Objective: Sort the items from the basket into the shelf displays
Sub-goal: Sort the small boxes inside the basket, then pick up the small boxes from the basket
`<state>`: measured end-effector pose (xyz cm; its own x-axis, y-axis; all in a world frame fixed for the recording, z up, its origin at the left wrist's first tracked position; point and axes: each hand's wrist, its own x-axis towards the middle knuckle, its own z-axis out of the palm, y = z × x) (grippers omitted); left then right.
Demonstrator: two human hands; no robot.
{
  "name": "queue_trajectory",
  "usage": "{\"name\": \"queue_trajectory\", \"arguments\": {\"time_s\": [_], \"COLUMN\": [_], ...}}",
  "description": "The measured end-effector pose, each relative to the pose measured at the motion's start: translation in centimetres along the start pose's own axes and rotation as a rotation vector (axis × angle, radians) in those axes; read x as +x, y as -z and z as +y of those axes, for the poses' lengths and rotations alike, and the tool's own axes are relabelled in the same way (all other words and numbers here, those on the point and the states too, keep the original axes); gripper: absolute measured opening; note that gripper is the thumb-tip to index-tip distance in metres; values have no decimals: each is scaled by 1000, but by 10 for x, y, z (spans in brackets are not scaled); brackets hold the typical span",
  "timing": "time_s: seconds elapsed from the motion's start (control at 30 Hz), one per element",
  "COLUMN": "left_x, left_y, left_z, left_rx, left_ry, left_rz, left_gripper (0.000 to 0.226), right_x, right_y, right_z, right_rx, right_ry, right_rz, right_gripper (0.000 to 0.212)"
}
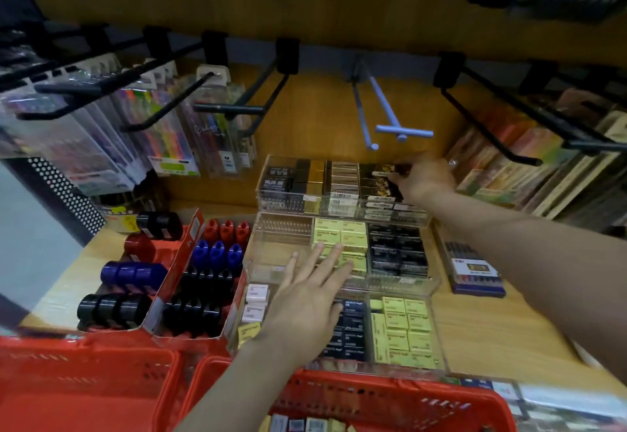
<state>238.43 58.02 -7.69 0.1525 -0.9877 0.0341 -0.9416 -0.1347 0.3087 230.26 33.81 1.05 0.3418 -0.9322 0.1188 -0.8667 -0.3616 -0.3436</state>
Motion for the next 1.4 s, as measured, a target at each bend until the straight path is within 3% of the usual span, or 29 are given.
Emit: {"name": "queue_trajectory", "arguments": {"time_s": [0.1,0.33,0.6,0.7,0.77,0.83,0.93,1.0,1.03,1.13,1.2,1.27,1.4], "left_x": [0,1,2,3,2,-9,-50,-85,-104,-147,-172,-194,-217], "left_y": [-1,1,-2,1,11,21,20,7,-2,-40,-74,-107,-160], "left_z": [-1,4,1,1,3,10,25,29,30,14,4,0,-4], "left_rx": [-19,-49,-56,-56,-42,4,43,24,12,-43,-89,-178,-370], "left_ry": [3,9,1,-16,-34,-103,-349,-432,-392,-103,86,284,547], "left_rz": [22,1,8,15,69,124,125,-1,-113,-533,-738,-805,-751], "left_gripper": [62,60,60,61,61,53,26,15,15,22,32,42,51], "right_x": [-6,-27,-16,-20,-38,-83,-182,-242,-269,-321,-344,-366,-401], "right_y": [-4,-13,-9,-5,3,11,-2,-23,-36,-73,-94,-115,-155], "right_z": [3,14,-2,-1,-2,5,39,68,82,114,131,146,165], "right_rx": [-58,-210,-260,-289,-177,43,210,154,102,36,-7,-46,-55], "right_ry": [27,381,373,370,388,520,700,594,496,92,-67,-154,-368], "right_rz": [10,-23,-70,-88,28,127,19,-212,-347,-744,-934,-1030,-1029], "right_gripper": [30,44,30,38,43,35,21,19,22,43,58,69,95]}}
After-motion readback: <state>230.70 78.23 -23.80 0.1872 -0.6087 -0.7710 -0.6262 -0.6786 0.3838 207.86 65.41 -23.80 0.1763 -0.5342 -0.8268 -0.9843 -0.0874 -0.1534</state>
